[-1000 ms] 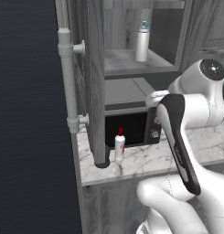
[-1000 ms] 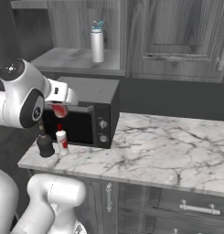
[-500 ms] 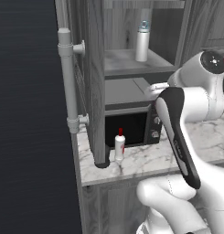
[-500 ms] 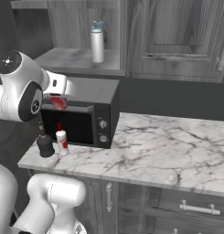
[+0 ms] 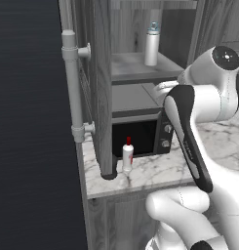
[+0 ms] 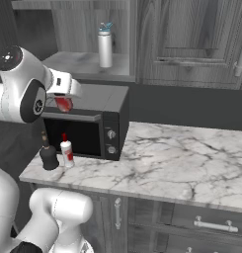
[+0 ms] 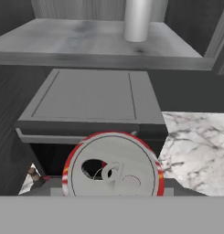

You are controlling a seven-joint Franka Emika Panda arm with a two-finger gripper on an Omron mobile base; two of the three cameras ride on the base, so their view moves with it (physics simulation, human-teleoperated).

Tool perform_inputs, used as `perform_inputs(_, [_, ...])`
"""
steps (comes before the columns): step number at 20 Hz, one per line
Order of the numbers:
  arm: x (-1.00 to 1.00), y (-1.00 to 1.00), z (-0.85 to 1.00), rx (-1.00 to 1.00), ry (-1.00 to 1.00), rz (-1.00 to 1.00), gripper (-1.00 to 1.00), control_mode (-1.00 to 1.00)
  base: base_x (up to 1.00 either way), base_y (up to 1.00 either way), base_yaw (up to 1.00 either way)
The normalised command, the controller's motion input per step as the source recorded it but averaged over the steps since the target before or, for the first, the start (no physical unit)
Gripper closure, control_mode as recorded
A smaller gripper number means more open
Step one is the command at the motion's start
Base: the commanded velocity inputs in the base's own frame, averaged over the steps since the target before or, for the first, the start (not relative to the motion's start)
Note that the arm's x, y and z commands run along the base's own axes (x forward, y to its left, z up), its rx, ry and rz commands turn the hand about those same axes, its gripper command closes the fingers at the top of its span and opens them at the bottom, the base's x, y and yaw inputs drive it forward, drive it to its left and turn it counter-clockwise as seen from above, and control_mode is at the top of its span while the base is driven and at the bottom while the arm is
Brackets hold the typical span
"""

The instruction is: Sort all alcoholic drinks to one cabinet, and non-alcoholic drinks to the other.

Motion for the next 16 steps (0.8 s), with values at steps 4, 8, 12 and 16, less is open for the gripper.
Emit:
perform_inputs(4, [0.12,0.05,0.17,0.0,-0.01,0.0,1.0,-1.0,0.0,0.0,0.0])
perform_inputs(8, [0.15,0.07,0.12,0.0,0.0,0.0,1.0,-1.0,0.0,0.0,0.0])
perform_inputs(12, [0.17,0.05,0.1,0.0,0.0,0.0,1.0,-1.0,0.0,0.0,0.0])
perform_inputs(16, [0.18,0.05,0.11,0.0,-0.01,0.0,1.0,-1.0,0.0,0.0,0.0])
